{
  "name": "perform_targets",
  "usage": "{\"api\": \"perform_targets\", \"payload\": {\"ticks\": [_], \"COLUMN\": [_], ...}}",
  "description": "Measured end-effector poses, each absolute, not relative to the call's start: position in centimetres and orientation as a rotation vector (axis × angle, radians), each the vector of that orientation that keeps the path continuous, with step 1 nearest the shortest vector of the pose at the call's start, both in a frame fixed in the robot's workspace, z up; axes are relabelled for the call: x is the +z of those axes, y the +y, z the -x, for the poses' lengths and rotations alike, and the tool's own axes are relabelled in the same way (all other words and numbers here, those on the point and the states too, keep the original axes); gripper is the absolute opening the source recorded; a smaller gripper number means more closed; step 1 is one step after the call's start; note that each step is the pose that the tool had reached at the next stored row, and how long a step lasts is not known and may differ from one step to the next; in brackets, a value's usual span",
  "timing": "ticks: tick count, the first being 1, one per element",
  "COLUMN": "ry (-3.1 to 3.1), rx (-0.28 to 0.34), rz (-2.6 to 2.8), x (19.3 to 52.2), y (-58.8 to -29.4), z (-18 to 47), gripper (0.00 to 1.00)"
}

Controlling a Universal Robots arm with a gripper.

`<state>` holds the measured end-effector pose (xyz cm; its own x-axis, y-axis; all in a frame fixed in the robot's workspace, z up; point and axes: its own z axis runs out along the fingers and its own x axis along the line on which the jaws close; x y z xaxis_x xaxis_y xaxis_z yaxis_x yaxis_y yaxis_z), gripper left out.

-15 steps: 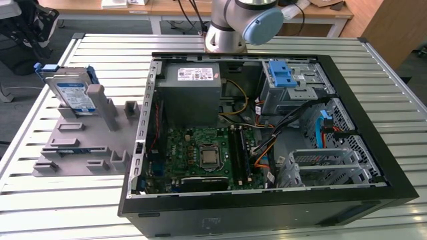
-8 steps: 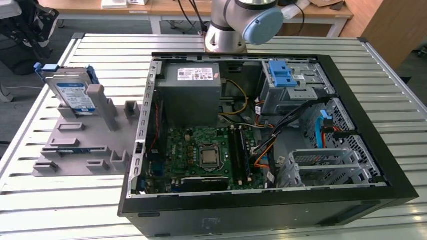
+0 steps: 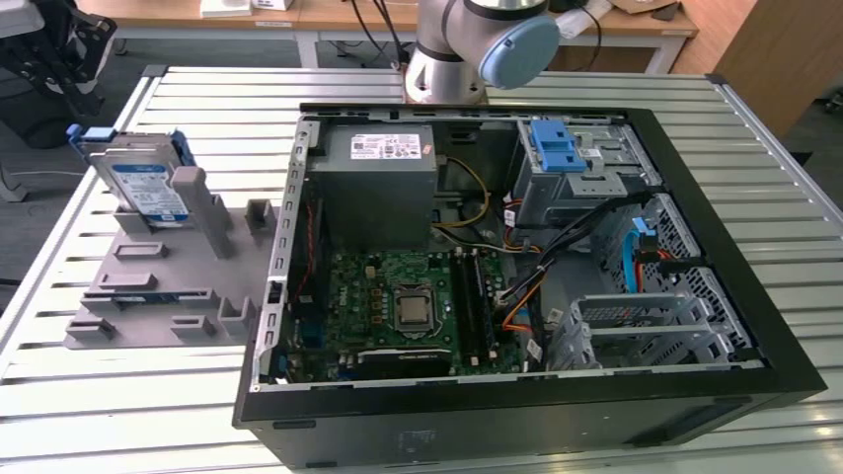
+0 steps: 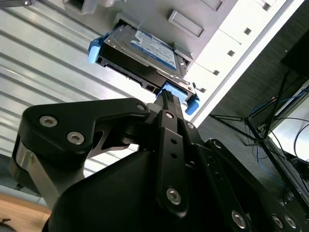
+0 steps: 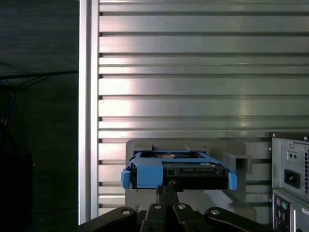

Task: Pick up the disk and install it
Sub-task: 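Pick up the disk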

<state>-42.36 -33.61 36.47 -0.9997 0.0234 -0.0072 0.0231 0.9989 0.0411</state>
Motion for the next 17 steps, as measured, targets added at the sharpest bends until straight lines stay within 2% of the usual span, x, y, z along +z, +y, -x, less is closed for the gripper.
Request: {"api": "perform_targets", "payload": {"ticks": [17], "ry": [3.134], "rx": [0.064], "rz": [0.003], "x": [36.47], "y": [-33.62], "z": [42.36], "gripper": [0.11]}}
